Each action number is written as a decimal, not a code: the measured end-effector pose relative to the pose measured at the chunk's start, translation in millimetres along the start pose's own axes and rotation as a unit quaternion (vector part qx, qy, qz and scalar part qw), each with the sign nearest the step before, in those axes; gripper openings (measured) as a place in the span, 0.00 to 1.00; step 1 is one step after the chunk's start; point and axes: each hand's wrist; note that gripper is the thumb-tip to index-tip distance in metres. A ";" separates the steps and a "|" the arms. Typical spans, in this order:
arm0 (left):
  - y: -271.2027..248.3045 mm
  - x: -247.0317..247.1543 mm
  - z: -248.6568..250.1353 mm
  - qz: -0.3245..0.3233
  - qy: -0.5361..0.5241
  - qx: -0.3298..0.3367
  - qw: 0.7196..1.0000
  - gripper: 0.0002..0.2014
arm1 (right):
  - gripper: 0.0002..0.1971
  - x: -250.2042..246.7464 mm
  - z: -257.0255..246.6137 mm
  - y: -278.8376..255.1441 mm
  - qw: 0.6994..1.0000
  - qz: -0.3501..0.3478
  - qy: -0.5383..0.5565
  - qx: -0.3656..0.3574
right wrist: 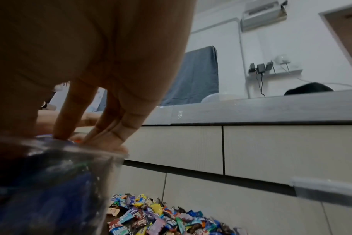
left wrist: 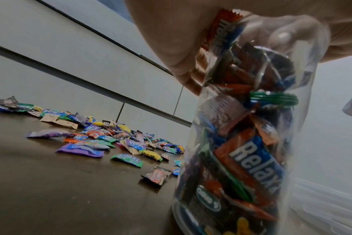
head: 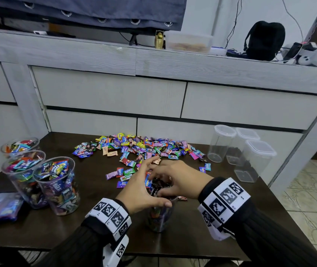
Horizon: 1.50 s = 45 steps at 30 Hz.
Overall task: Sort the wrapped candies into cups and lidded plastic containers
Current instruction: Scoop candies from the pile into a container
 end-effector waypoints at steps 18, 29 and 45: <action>0.7 2.9 -0.9 -0.023 -0.010 0.007 1.000 0.53 | 0.13 1.6 8.2 -7.4 0.999 -0.008 -0.041 0.005; 4.6 -2.7 -4.4 -0.054 -0.024 0.020 0.998 0.56 | 0.19 -0.8 1.1 4.8 0.995 -0.037 -0.075 0.057; -3.1 -7.9 -24.3 -0.014 -0.053 0.018 0.998 0.59 | 0.55 98.8 104.3 1.9 0.925 -0.031 0.037 0.377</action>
Point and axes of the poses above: each hand's wrist, its own y-axis towards the middle knuckle, its own x-axis out of the palm, z = x × y, and after that the axes turned 5 degrees about -z, right-handed
